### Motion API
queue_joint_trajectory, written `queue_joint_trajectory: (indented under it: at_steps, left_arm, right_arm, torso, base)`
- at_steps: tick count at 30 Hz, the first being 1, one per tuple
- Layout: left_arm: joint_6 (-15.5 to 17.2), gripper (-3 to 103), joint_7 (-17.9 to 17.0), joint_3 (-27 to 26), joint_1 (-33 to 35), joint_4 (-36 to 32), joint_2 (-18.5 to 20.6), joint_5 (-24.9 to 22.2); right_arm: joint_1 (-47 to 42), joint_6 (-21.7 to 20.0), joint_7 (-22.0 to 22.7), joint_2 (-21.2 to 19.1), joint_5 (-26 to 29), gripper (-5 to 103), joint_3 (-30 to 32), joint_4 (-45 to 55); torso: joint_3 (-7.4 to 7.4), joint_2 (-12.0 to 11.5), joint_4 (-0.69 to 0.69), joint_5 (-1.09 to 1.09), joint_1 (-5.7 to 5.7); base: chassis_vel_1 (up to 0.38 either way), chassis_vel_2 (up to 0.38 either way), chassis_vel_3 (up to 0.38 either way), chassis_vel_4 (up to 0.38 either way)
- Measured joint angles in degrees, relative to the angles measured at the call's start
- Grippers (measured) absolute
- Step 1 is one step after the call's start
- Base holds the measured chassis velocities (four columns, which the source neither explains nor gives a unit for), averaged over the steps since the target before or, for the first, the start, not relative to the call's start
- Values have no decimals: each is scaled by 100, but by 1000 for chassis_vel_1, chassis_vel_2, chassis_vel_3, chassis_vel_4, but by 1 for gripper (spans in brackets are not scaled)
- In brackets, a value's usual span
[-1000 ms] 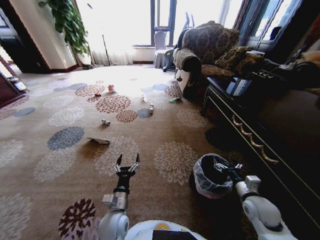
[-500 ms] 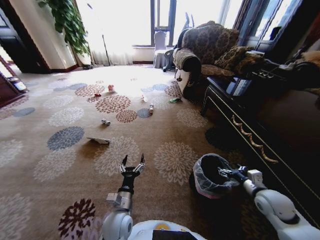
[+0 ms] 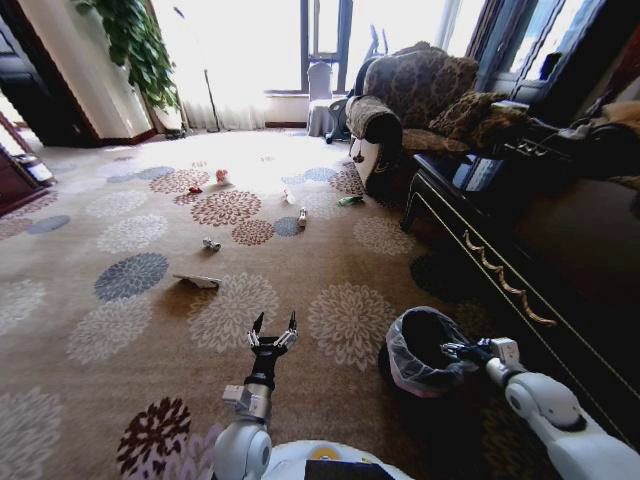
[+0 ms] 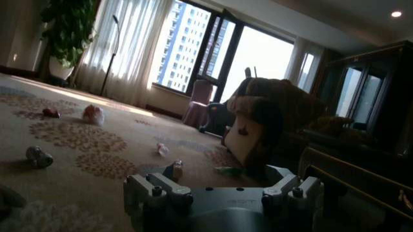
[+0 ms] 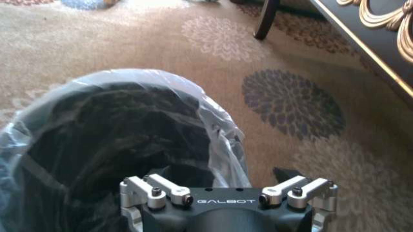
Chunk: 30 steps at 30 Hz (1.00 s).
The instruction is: Pick up the trash from the ground and place it into the trash bin.
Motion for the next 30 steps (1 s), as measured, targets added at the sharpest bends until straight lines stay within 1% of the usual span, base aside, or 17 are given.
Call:
queue_joint_trajectory:
  at_steps: [3,4,5,7,8,10,11,14,15,17,19,20,23,24,27,29,30]
  left_arm:
    - [4,97,-2,37,18,1,-13,53]
    - [4,97,-3,46,27,1,-16,62]
    - [4,97,-3,46,27,1,-16,62]
    - [4,97,-3,64,44,1,-17,78]
    - [4,97,-3,64,44,1,-17,78]
    - [3,97,-3,75,48,1,-36,91]
    - [3,97,-3,75,48,1,-36,91]
    - [-7,97,-3,80,66,1,-58,103]
    - [-15,97,-3,82,73,2,-59,105]
    - [-32,97,-3,82,82,9,-59,110]
    - [-73,97,-3,79,93,32,-59,115]
    - [-73,97,-3,79,93,32,-59,115]
    - [-95,97,-11,83,93,60,-83,116]
    - [-95,97,-11,83,93,60,-83,116]
    - [-115,97,-20,103,90,83,-96,119]
    - [-120,97,-21,105,91,85,-96,120]
    - [-142,97,-22,110,96,96,-95,122]
  right_arm:
    - [113,-88,0,-118,15,100,-110,-156]
    - [143,-102,0,-135,15,94,-140,-188]
    - [143,-102,0,-135,15,94,-140,-188]
    - [236,-118,0,-183,2,86,-258,-286]
    - [236,-118,0,-183,2,86,-258,-286]
    - [375,-158,0,-194,-10,78,-377,-381]
    - [375,-158,0,-194,-10,78,-377,-381]
    - [502,-259,0,-202,-16,62,-469,-452]
    - [513,-277,0,-219,-24,62,-478,-467]
    - [513,-298,0,-240,-29,56,-478,-481]
    - [472,-364,1,-258,-37,45,-448,-463]
    - [472,-364,1,-258,-37,45,-448,-463]
    - [395,-386,5,-278,-119,29,-437,-423]
    - [395,-386,5,-278,-119,29,-437,-423]
    - [330,-386,12,-309,-223,13,-442,-373]
    - [318,-384,11,-311,-234,13,-441,-360]
    - [283,-372,8,-312,-260,6,-440,-310]
  torso:
    - [0,0,-1,0,0]
    - [0,0,0,0,0]
    - [0,0,0,0,0]
    - [0,0,0,0,0]
    - [0,0,0,0,0]
    - [0,0,0,-1,0]
    - [0,0,0,-1,0]
    - [-1,0,1,-2,0]
    - [-1,0,1,-2,0]
    - [-1,0,0,-2,0]
    - [-1,0,0,-2,0]
    - [-1,0,0,-2,0]
    - [-1,0,-1,-2,0]
    - [-1,0,-1,-2,0]
    - [-1,1,-1,-5,0]
    - [-1,1,-1,-5,0]
    - [-1,1,-1,-5,0]
  base:
    - [0,0,0,0]
    - [0,0,0,0]
    - [0,0,0,0]
    - [0,0,0,0]
    - [0,0,0,0]
    - [0,0,0,0]
    - [0,0,0,0]
    - [0,0,0,0]
    - [0,0,0,0]
    - [0,0,0,0]
    - [0,0,0,0]
    - [0,0,0,0]
    - [0,0,0,0]
    - [0,0,0,0]
    - [0,0,0,0]
    - [0,0,0,0]
    - [0,0,0,0]
